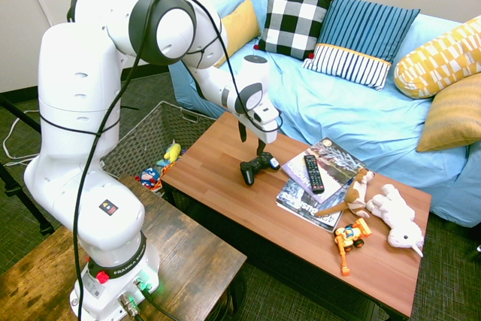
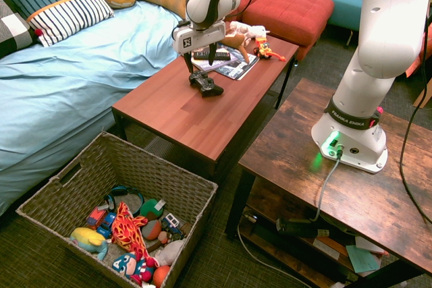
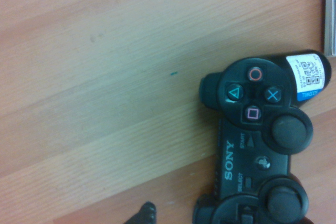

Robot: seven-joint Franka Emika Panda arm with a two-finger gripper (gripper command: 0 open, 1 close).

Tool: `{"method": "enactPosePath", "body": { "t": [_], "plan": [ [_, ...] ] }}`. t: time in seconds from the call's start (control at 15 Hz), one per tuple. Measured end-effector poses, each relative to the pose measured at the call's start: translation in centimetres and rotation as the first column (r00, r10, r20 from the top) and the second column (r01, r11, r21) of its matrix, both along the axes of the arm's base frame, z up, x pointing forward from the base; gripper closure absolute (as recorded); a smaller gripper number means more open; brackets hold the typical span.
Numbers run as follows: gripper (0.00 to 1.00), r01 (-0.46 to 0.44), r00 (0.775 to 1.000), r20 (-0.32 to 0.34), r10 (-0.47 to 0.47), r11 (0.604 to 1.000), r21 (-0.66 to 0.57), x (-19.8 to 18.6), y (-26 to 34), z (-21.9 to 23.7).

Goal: Put the gamepad in the basket

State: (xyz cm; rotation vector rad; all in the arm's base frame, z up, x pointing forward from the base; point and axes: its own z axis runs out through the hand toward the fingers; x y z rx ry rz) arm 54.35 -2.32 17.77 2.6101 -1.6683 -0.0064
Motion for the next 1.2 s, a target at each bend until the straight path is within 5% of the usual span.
{"method": "enactPosePath", "body": {
  "t": [0.8,0.87,1.2],
  "plan": [
    [0.00,0.183,0.982,-0.035,-0.183,0.983,-0.008,0.6,-2.8,-7.4],
    [1.00,0.186,0.982,-0.034,-0.186,0.982,-0.007,0.7,-2.9,-7.6],
    [1.00,0.204,0.979,-0.034,-0.203,0.979,0.009,0.8,-2.4,-8.5]
  ]
}}
